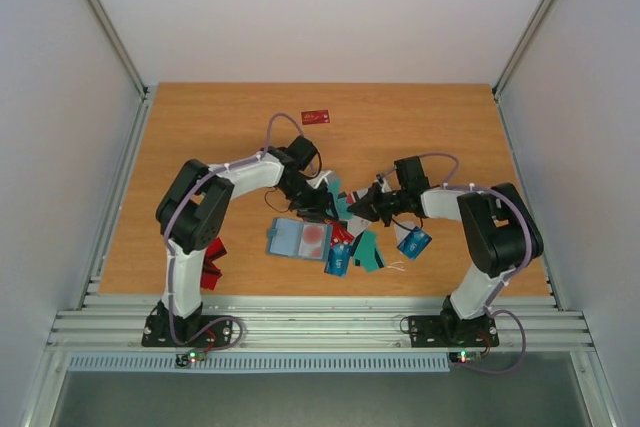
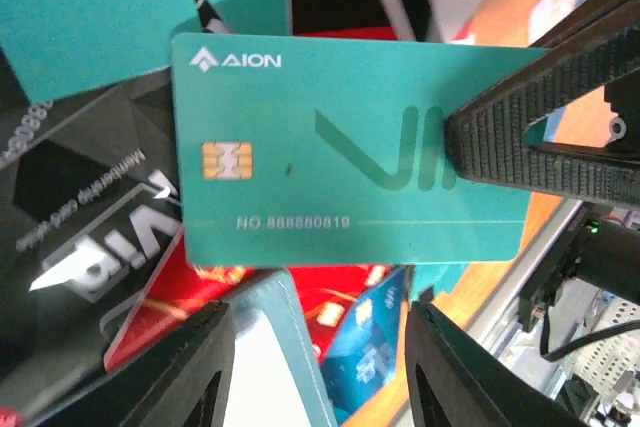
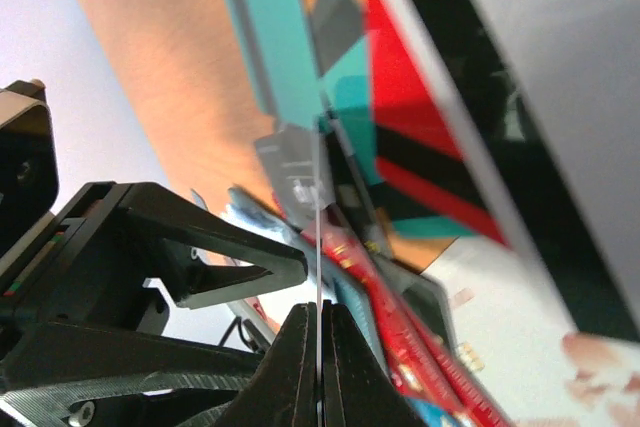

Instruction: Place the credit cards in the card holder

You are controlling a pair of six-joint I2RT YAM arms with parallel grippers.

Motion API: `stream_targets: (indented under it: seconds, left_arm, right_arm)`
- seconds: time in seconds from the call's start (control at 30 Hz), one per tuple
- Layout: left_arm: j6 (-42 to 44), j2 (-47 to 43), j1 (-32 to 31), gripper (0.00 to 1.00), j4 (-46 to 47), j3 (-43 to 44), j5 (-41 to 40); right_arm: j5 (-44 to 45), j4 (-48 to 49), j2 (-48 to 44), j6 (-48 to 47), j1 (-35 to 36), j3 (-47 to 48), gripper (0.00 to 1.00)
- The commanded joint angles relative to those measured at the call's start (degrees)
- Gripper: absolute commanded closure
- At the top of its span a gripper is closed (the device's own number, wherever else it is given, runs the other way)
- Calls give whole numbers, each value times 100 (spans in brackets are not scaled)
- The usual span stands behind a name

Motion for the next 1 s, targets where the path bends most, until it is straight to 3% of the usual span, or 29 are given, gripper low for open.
stream_targets:
  seconds: [0.0, 0.2, 0.37, 0.57, 0.7, 0.97]
  left_arm:
    - [-269, -776, 55, 50, -159, -15, -249]
    - [-1148, -1650, 108, 46, 285, -252, -374]
    - [-2731, -2451, 117, 43, 1368, -735, -338]
    - [-3962, -3060, 157, 41, 2121, -831, -537]
    - [-4971, -3362, 174, 40, 3237, -1192, -573]
    - [-5585, -3444, 177, 42, 4077, -1362, -717]
  right_arm:
    - [241, -1160, -592, -441, 51, 339, 99]
    - [361, -1595, -1378, -260, 51, 528, 99]
    - [583, -1781, -2040, 181, 51, 722, 99]
    - [768, -1383, -2609, 938, 52, 839, 99]
    - [839, -1017, -2832, 1525, 51, 912, 99]
    - [1010, -568, -3225, 2227, 68, 1090, 99]
